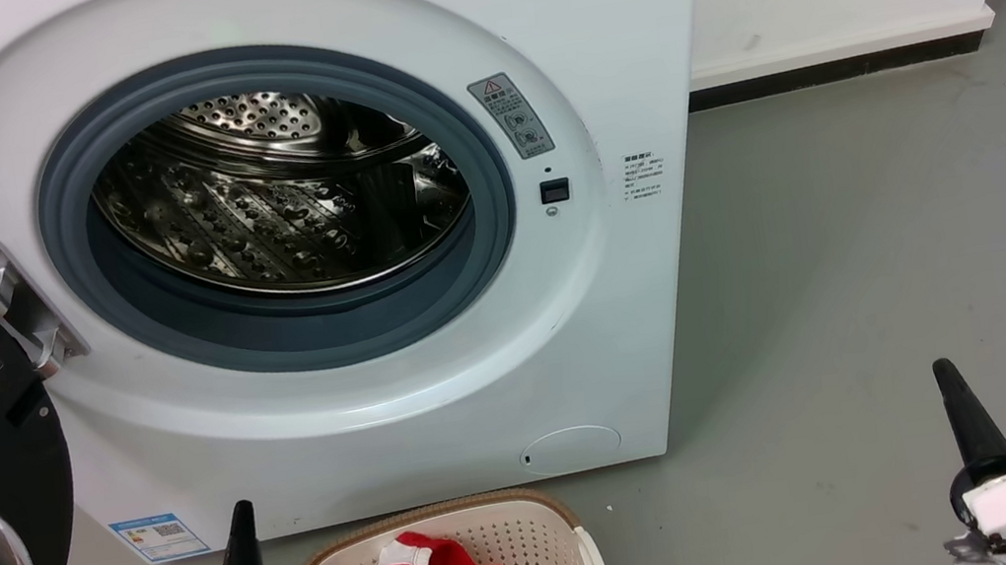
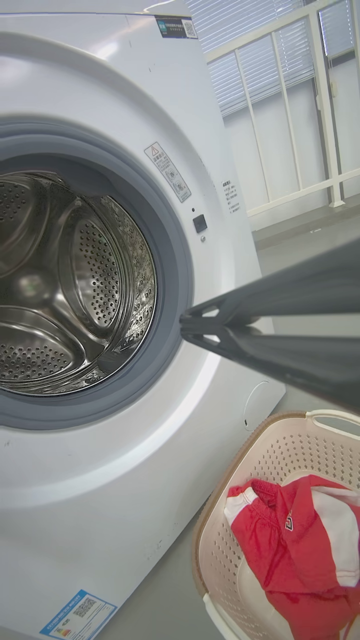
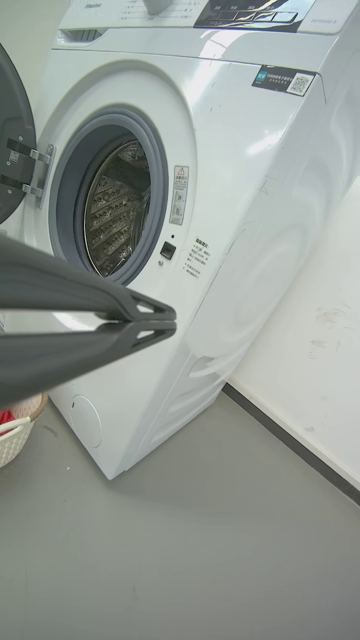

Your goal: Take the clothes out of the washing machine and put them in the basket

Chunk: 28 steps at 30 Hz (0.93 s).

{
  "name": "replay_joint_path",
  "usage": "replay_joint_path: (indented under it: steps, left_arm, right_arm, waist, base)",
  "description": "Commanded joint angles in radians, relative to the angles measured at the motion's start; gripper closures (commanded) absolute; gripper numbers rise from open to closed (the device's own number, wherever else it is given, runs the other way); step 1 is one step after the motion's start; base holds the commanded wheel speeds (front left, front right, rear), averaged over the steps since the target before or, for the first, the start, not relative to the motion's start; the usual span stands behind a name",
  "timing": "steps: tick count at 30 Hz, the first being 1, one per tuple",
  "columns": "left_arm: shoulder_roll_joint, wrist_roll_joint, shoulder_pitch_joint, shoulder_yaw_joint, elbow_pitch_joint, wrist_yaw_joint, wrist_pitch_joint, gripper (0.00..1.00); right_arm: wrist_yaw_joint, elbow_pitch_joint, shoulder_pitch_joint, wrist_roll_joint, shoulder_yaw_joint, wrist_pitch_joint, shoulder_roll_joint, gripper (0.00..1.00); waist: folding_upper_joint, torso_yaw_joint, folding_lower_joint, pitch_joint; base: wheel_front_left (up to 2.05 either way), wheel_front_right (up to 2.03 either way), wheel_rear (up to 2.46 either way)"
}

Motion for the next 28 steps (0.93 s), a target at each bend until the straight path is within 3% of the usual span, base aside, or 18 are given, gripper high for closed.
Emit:
replay_joint_path:
  steps: [1, 28]
  left_arm:
    - [0.001, -0.038, -0.032, 0.007, -0.004, -0.008, 0.008, 1.0]
    - [0.0, -0.303, -0.079, 0.021, 0.027, -0.036, 0.072, 1.0]
  right_arm:
    - [0.0, -0.003, -0.034, 0.042, -0.003, 0.009, -0.005, 1.0]
    - [0.0, 0.017, -0.071, 0.32, -0.017, 0.075, -0.003, 1.0]
  waist:
    - [-0.0001, 0.002, -0.0001, 0.001]
    - [-0.0001, 0.02, -0.0001, 0.01]
  base:
    - [0.0, 0.0, 0.0]
    - [0.0, 0.0, 0.0]
